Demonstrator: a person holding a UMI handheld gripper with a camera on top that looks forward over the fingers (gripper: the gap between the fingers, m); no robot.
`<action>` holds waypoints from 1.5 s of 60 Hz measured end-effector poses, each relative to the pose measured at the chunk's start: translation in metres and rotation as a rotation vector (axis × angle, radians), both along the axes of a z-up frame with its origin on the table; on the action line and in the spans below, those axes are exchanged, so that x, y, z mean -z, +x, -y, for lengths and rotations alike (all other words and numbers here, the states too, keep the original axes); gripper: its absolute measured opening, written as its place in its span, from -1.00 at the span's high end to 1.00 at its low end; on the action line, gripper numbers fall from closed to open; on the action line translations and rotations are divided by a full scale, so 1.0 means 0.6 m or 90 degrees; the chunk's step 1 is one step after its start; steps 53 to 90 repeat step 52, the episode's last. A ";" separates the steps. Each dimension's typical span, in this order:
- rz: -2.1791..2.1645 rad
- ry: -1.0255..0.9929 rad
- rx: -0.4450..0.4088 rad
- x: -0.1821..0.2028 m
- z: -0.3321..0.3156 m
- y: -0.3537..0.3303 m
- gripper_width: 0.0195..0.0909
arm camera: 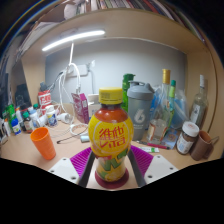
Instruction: Pour water
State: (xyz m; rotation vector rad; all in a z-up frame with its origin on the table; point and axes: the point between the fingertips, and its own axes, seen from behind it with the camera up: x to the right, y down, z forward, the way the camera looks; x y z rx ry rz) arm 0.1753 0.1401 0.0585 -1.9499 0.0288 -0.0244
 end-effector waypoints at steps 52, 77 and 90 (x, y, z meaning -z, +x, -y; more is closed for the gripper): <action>0.024 0.017 0.090 -0.284 0.480 -0.095 -0.82; 0.024 0.017 0.090 -0.284 0.480 -0.095 -0.82; 0.024 0.017 0.090 -0.284 0.480 -0.095 -0.82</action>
